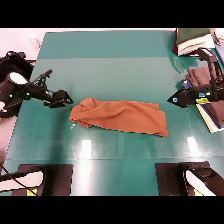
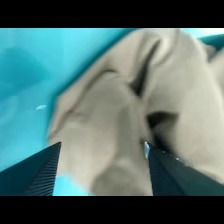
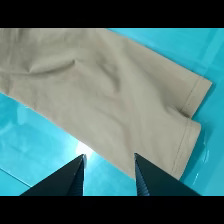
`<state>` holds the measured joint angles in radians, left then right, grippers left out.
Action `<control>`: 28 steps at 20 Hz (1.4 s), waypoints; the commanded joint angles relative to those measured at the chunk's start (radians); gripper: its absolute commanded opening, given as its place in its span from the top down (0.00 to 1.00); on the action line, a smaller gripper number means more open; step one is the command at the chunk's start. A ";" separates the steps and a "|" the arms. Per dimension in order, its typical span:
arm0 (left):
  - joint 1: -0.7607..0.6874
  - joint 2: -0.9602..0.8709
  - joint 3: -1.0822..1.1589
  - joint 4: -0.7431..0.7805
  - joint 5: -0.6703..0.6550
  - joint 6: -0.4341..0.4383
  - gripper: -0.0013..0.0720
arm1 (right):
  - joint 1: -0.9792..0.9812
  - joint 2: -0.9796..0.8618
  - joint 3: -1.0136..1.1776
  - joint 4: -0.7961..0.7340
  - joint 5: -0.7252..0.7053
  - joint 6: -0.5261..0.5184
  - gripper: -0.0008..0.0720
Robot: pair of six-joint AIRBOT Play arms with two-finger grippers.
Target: Fold the shirts.
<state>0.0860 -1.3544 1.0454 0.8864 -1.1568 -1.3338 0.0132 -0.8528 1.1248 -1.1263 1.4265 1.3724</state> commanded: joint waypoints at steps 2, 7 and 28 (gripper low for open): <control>-0.010 -0.014 -0.056 -0.257 0.143 0.007 0.13 | 0.000 0.001 0.000 0.001 -0.005 0.012 0.49; -0.135 -0.086 -0.055 -0.186 0.071 0.007 0.13 | 0.002 0.001 0.000 0.001 -0.011 0.015 0.49; -0.103 -0.061 0.314 -0.093 -0.023 0.007 0.94 | -0.261 -0.315 -0.342 0.218 -0.295 -0.093 0.25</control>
<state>-0.0177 -1.4162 1.3540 0.7490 -1.1534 -1.3258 -0.2764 -1.0435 0.8131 -0.9749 1.2507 1.3060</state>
